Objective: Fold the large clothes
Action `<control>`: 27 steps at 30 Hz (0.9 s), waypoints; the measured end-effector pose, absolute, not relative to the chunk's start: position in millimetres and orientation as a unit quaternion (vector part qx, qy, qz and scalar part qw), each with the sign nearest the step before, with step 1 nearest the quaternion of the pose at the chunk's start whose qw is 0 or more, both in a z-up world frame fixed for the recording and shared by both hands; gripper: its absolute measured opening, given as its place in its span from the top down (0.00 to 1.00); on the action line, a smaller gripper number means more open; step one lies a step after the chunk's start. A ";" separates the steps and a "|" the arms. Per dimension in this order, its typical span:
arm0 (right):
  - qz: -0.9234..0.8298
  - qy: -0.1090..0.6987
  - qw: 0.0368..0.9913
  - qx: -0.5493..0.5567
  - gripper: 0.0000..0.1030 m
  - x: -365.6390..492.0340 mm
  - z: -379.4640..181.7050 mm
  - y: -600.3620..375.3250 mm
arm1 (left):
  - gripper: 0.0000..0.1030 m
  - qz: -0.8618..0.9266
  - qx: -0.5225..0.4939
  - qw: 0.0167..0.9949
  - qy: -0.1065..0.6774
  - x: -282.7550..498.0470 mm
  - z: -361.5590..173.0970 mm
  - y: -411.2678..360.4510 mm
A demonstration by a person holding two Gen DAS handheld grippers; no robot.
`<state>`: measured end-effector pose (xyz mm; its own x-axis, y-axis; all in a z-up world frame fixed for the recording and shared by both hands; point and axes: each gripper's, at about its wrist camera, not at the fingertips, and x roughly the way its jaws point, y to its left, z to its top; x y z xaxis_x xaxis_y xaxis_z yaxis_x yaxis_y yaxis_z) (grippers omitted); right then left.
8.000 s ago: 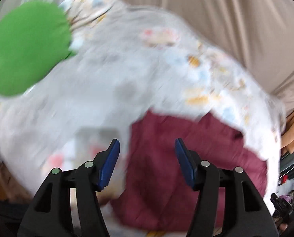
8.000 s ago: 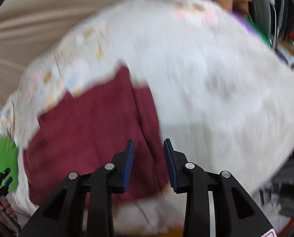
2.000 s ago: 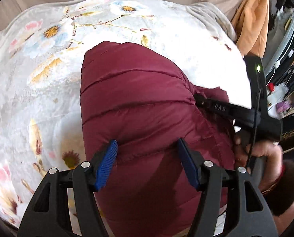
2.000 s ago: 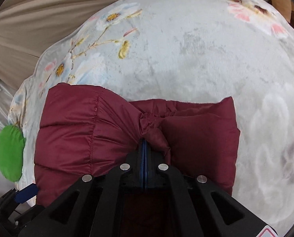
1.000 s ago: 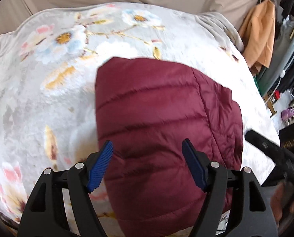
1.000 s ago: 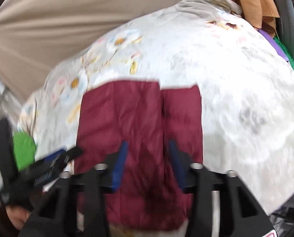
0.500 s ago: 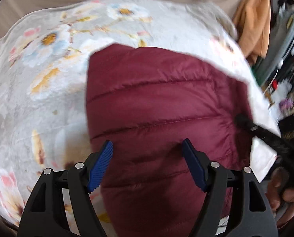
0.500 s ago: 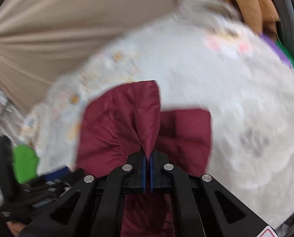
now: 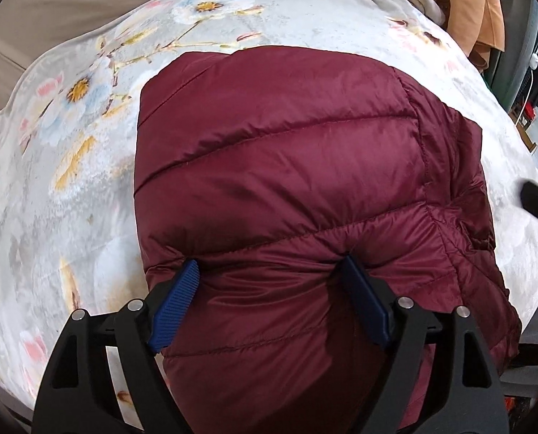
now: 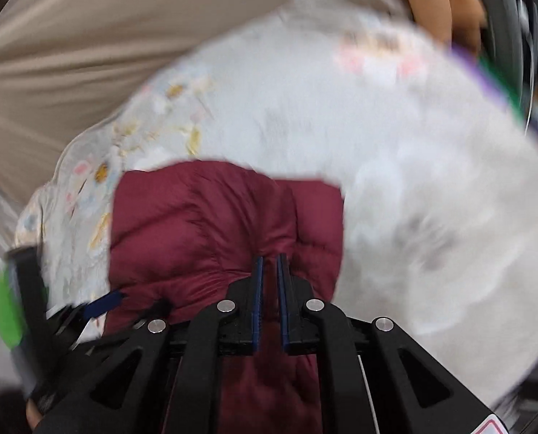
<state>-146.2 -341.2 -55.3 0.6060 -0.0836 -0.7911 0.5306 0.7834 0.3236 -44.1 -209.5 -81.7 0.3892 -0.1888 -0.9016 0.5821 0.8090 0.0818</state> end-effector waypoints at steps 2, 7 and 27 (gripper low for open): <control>-0.158 0.421 0.858 0.250 0.93 -149.8 -46.7 -325.0 | 0.23 -0.237 0.196 0.810 0.498 -44.1 -81.8 -209.2; -0.138 0.519 0.814 0.222 0.99 -144.9 -112.7 -300.0 | 0.23 -0.236 0.201 0.811 0.497 -47.1 -81.1 -210.9; -0.188 0.503 0.806 0.248 1.00 -47.2 -127.8 -381.6 | 0.23 -0.232 0.165 0.818 0.500 -52.3 -56.5 -193.0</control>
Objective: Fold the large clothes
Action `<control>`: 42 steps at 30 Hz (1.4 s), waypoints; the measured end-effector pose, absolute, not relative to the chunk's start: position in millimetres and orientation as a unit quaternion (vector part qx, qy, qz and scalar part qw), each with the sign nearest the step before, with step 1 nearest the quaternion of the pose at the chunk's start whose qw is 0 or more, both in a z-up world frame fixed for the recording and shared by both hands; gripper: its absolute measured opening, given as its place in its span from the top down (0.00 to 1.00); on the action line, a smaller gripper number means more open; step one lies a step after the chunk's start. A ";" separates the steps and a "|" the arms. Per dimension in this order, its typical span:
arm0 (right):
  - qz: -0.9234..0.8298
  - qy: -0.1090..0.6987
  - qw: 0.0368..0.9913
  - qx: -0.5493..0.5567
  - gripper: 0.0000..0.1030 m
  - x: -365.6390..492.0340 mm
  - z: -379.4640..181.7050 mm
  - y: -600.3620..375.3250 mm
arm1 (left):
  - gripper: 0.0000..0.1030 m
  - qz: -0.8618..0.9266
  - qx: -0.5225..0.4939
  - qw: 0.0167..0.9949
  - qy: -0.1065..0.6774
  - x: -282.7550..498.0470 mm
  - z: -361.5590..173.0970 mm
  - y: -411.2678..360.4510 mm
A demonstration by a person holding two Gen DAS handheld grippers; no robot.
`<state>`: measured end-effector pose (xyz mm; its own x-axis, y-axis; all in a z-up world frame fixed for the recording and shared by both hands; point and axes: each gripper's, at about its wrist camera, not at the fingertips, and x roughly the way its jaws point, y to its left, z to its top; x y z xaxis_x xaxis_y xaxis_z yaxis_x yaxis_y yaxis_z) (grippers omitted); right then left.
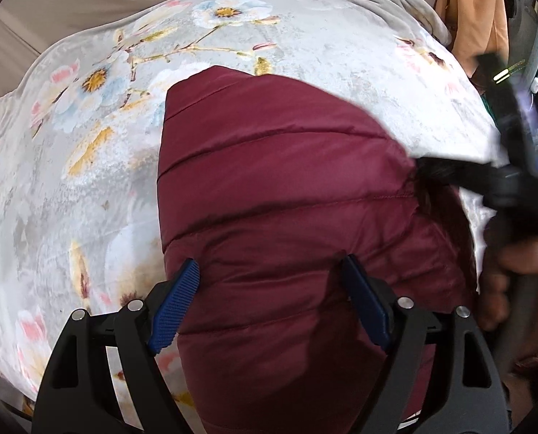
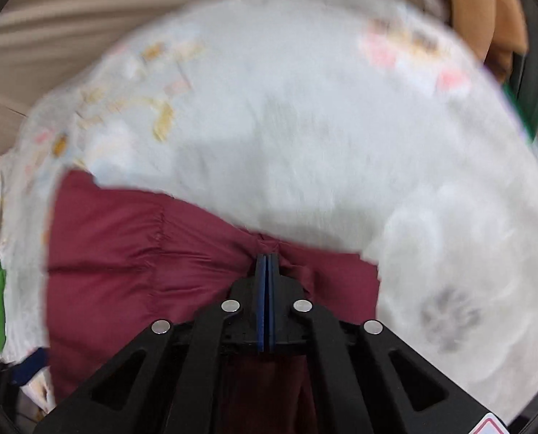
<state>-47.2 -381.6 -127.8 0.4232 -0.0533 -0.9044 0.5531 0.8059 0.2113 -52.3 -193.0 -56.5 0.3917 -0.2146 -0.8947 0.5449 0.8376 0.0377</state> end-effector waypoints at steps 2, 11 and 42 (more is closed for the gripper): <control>-0.183 0.507 0.803 0.257 1.00 -46.8 -135.0 -383.9 | 0.23 -0.228 0.170 0.818 0.500 -53.0 -57.1 -193.5; -0.147 0.456 0.828 0.291 0.91 -154.5 -47.7 -352.0 | 0.25 -0.254 0.121 0.802 0.527 -62.2 -24.6 -146.3; -0.109 0.472 0.758 0.437 0.18 -143.9 -147.9 -348.4 | 0.20 -0.230 0.027 0.778 0.584 0.4 -53.0 -134.8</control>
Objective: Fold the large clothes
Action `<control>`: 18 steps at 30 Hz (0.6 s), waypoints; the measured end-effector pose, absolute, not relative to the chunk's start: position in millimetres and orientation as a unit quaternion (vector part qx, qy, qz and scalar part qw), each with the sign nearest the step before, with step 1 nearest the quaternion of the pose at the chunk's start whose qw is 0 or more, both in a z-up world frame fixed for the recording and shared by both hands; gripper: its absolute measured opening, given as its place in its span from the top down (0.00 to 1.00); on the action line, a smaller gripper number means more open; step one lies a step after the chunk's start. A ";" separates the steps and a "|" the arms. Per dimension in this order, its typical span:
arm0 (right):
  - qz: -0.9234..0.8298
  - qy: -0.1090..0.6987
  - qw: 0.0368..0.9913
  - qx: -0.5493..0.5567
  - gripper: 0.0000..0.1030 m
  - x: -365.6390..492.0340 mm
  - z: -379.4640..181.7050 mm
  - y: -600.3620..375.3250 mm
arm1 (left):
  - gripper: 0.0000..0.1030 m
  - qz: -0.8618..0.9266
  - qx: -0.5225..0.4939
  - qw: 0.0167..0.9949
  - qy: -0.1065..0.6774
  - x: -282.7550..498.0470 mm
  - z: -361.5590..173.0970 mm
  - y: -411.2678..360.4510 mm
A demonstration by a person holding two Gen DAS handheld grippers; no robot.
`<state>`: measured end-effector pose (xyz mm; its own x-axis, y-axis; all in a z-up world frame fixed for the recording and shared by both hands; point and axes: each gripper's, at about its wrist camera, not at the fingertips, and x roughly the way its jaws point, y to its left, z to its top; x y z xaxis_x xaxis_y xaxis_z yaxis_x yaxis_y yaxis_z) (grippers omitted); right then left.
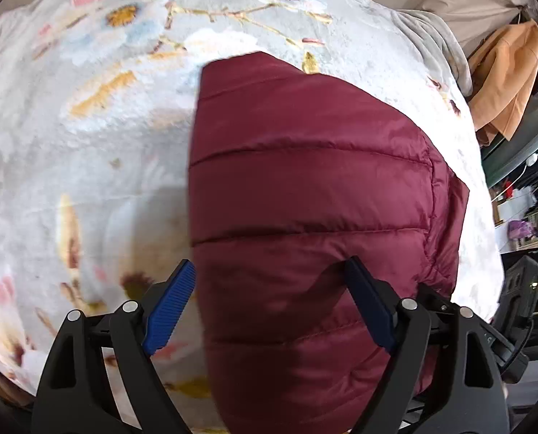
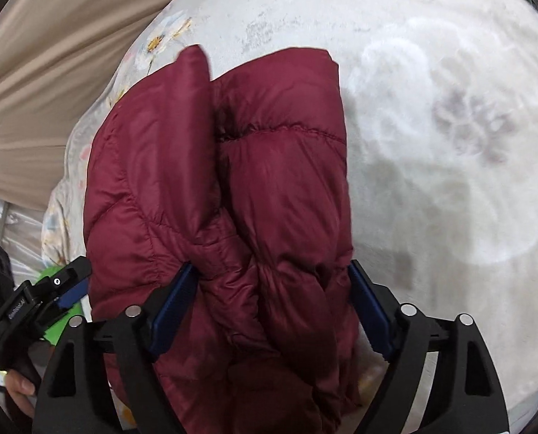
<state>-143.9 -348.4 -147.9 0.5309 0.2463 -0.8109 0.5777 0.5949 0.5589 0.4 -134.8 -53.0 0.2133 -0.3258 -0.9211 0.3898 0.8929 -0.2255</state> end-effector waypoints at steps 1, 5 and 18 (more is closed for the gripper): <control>-0.106 0.472 0.757 0.439 0.18 -141.3 -146.6 -350.8 | 0.19 -0.233 0.024 0.775 0.586 2.5 -56.2 -137.2; -0.095 0.474 0.750 0.451 0.15 -133.6 -155.4 -353.3 | 0.10 -0.235 0.024 0.775 0.586 9.3 -72.0 -142.8; -0.068 0.468 0.740 0.477 0.31 -117.2 -176.3 -349.4 | 0.07 -0.266 -0.001 0.767 0.584 21.3 -104.1 -134.8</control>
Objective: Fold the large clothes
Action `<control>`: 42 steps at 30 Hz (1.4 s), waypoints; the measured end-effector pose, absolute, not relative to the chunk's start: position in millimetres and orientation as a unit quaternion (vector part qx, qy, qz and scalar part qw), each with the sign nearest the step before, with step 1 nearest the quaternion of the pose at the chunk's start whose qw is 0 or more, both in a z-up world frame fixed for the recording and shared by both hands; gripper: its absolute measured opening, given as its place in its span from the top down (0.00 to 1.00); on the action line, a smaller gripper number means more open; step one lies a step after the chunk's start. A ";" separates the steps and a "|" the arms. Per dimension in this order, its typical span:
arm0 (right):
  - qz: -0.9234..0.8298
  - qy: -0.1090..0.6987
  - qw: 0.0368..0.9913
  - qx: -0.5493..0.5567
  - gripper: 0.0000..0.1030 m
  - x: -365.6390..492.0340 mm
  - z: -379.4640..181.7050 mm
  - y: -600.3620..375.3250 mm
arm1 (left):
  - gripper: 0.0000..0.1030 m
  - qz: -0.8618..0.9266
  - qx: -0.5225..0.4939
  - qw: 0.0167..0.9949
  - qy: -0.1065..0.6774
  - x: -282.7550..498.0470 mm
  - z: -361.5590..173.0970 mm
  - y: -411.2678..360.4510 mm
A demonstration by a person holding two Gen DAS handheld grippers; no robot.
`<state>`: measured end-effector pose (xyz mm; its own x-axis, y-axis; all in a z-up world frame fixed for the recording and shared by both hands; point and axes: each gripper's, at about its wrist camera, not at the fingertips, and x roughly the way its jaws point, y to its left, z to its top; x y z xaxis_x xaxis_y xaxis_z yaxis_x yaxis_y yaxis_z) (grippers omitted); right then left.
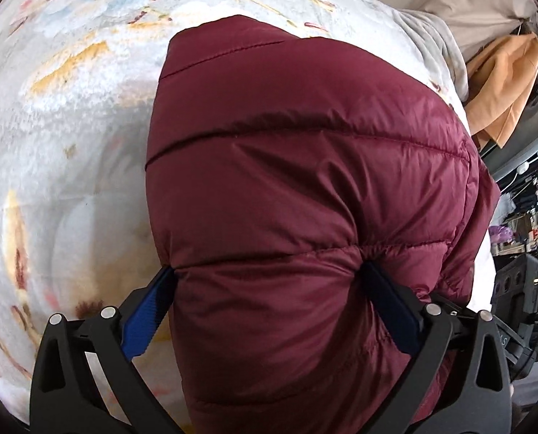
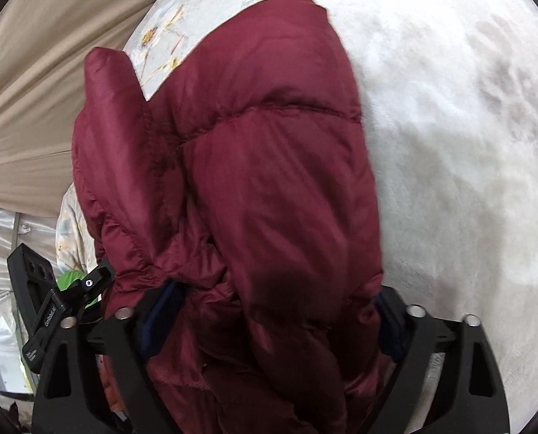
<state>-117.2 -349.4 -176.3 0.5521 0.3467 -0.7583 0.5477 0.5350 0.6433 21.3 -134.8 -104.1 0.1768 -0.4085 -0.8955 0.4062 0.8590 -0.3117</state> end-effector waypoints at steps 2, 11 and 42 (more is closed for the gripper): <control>-0.057 0.465 0.744 0.477 0.48 -115.6 -172.2 -347.7 | 0.18 -0.267 0.014 0.769 0.580 17.2 -96.4 -142.9; -0.045 0.408 0.787 0.460 0.80 -130.8 -107.6 -339.4 | 0.61 -0.311 0.043 0.776 0.547 13.5 -21.1 -151.4; 0.070 0.312 0.891 0.322 0.72 57.8 29.6 -200.6 | 0.54 -0.234 0.075 0.901 0.357 115.9 114.1 12.9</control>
<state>57.8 -200.6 29.6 0.7961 0.3251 -0.5105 0.0757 0.7834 0.6169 115.9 12.9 114.1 0.6359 -0.3688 -0.6780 0.4759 0.8789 -0.0317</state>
